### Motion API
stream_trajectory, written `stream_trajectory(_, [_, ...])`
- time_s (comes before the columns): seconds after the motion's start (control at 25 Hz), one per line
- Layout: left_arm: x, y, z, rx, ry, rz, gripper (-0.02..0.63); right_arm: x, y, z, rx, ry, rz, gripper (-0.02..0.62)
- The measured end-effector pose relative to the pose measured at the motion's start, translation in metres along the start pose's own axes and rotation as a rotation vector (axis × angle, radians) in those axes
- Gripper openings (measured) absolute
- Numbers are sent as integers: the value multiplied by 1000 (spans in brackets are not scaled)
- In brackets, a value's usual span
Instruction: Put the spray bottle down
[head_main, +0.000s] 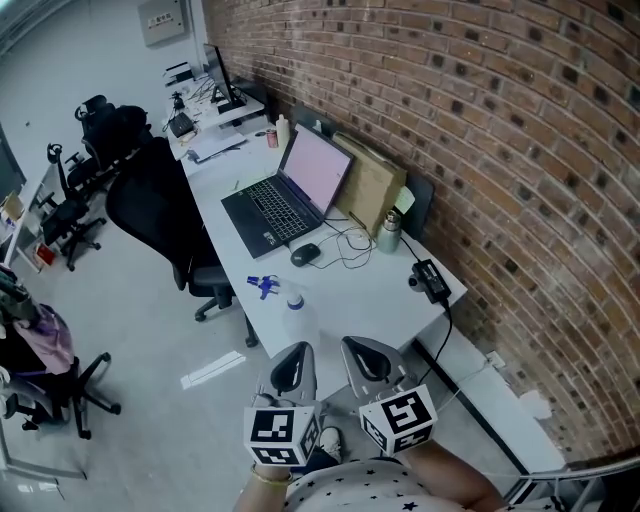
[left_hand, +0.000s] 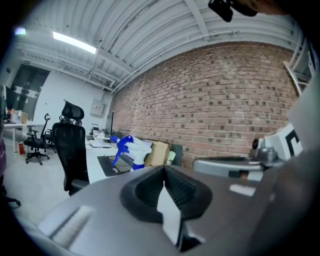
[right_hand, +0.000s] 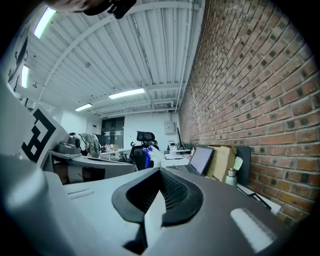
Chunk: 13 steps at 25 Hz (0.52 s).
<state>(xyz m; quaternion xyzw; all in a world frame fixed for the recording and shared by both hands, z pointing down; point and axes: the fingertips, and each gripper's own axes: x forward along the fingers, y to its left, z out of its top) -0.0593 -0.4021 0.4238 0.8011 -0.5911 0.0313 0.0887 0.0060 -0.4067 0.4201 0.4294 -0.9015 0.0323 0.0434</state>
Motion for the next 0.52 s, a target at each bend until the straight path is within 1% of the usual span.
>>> stream_trajectory(0.16, [3,-1,-1,-5,17,-14,8,1,-1,2,3,4,4,-3])
stream_trajectory(0.32, [3,0,-2,-19,21,-11,8,2,-1,1,5,9,10,-3])
stream_trajectory(0.52, [7,1,-3,-2,15,-8,8,4,-2,0,12,1,17,-3])
